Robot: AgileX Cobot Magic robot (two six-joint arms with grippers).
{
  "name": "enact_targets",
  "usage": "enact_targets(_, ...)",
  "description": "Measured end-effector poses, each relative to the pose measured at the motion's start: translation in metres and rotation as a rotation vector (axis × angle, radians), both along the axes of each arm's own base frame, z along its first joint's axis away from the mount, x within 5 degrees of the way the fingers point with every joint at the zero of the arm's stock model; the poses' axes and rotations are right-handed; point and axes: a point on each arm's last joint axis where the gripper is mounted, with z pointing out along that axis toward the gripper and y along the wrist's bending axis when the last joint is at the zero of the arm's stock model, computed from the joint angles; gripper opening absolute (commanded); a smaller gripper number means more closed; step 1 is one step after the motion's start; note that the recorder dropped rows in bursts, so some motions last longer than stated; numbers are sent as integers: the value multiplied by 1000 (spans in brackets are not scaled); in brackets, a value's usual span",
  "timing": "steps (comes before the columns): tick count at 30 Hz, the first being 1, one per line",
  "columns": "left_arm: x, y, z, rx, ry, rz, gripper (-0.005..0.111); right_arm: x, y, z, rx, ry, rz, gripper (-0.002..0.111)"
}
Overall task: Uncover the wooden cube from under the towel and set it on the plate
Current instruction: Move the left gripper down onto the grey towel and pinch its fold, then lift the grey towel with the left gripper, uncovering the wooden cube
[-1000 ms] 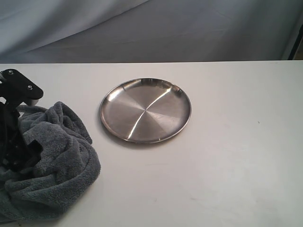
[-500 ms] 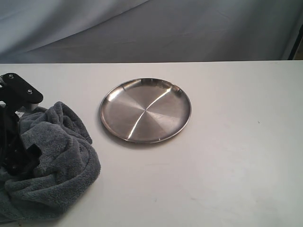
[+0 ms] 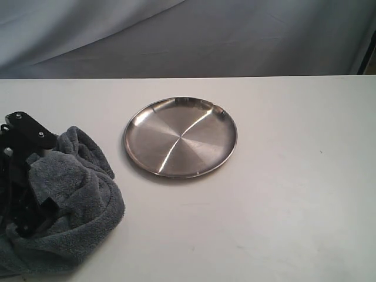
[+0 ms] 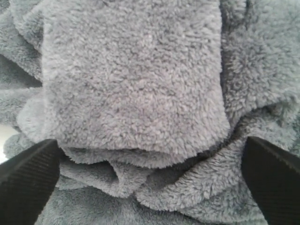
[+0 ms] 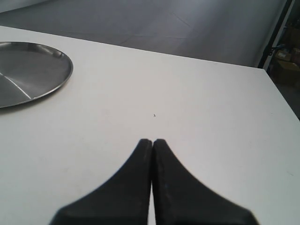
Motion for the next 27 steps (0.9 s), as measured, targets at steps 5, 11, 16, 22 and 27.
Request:
enact_targets(5,-3,1,-7,-8,-28,-16,104,0,0,0,0,0,0,0)
enact_targets(11,-1,-1,-9,-59,-68,62,104,0,0,0,0,0,0,0)
enact_targets(16,-8,0,-16,-88,-48,112,104,0,0,0,0,0,0,0)
enact_targets(22,-8,-2,-18,-147,-60,196,104,0,0,0,0,0,0,0)
enact_targets(27,-8,-3,-18,-168,-62,246,104,0,0,0,0,0,0,0)
